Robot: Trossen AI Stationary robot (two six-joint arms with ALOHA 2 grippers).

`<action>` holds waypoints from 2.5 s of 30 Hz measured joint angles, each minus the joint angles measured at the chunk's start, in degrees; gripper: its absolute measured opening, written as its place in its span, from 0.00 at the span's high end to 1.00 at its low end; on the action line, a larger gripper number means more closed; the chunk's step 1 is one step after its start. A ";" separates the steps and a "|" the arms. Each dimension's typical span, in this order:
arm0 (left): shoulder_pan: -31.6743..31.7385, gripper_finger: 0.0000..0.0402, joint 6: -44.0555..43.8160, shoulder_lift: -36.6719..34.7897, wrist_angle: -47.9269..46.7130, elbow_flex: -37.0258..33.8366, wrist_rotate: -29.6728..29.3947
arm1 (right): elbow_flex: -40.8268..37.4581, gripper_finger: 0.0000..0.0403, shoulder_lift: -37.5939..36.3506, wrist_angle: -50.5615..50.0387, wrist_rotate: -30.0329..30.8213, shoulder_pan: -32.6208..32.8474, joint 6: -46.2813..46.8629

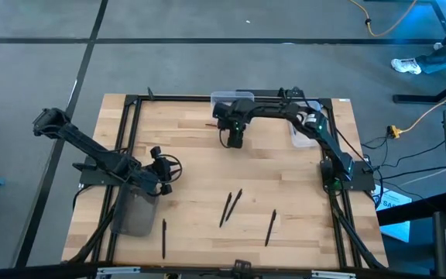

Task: Sort crayons/erasers/pens/pencils in bins
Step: Put the red pencil into the left transparent bin

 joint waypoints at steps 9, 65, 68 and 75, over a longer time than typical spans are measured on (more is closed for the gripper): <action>0.02 0.75 0.01 0.00 0.00 0.00 -1.74 | -0.22 0.68 -0.05 1.13 -0.17 -2.12 -2.32; 8.24 0.75 2.57 0.02 5.35 -1.76 -1.64 | 1.29 0.68 -2.22 10.83 -2.31 4.03 -11.22; 11.56 0.75 7.07 0.01 10.49 -2.59 1.35 | 1.36 0.68 -2.24 14.90 -5.26 4.14 -11.57; 23.89 0.75 22.17 0.00 26.63 -5.98 16.85 | 1.36 0.68 -2.26 14.42 -5.45 5.41 -9.49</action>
